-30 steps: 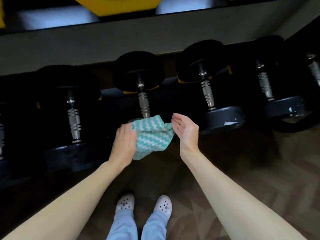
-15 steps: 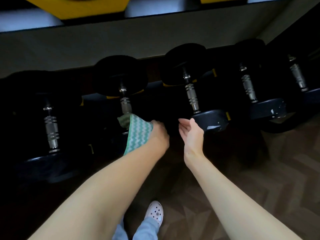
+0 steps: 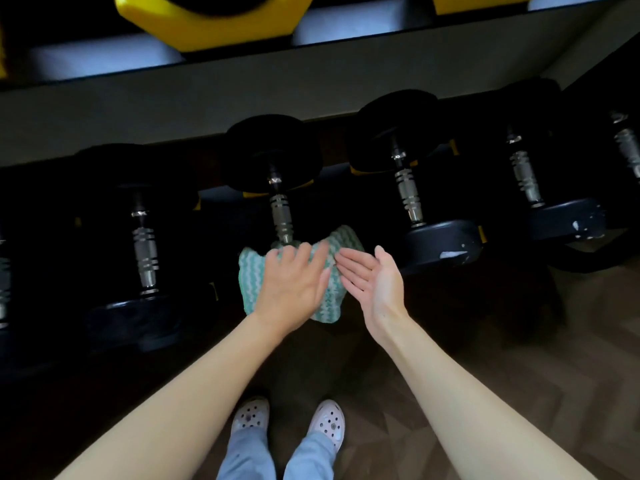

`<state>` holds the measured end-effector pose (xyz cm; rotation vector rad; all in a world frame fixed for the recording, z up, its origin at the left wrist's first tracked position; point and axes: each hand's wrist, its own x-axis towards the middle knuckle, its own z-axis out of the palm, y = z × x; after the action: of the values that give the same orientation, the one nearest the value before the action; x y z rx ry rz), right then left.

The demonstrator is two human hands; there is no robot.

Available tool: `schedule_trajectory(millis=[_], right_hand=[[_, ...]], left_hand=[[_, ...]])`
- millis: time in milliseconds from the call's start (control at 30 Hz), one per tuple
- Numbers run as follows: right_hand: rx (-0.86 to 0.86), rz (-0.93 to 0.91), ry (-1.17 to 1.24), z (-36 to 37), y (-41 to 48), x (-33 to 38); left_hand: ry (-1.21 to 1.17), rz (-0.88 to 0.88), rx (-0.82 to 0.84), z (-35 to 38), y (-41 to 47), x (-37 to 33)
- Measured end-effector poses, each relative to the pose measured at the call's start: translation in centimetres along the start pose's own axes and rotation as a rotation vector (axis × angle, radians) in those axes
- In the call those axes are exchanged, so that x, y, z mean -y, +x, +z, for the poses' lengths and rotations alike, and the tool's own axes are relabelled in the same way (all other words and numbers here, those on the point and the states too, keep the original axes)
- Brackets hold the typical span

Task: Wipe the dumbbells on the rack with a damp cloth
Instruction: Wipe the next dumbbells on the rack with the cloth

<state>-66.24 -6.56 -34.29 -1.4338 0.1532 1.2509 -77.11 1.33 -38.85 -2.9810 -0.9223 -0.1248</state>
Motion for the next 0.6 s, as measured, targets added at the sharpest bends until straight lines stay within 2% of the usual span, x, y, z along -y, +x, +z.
schedule_trajectory(millis=[133,200,267,333,433,500,600], right_hand=[[0.041,-0.075,-0.073,0.6,-0.8,0.1],[0.081,-0.151,-0.165,1.2,-1.1,0.3],[0.148,-0.213,-0.342,2.3,-1.4,0.3],[0.215,-0.310,-0.652,2.9,-1.0,-0.5],[0.277,-0.509,-1.091,2.6,-0.3,-2.3],[0.315,-0.601,-1.219,1.9,-0.3,-3.2],[0.346,-0.698,-1.408,0.5,-0.5,-3.9]], left_hand=[[-0.150,-0.176,0.003,0.1,-1.5,1.0],[-0.244,-0.273,0.088,0.9,-2.5,1.7],[-0.332,-0.325,0.224,1.8,-3.8,2.8],[-0.432,-0.366,0.261,2.1,-4.6,3.6],[-0.626,-0.386,0.263,1.0,-5.4,4.1],[-0.701,-0.305,0.268,0.3,-6.4,4.3],[-0.526,-0.165,0.231,0.4,-7.9,4.6]])
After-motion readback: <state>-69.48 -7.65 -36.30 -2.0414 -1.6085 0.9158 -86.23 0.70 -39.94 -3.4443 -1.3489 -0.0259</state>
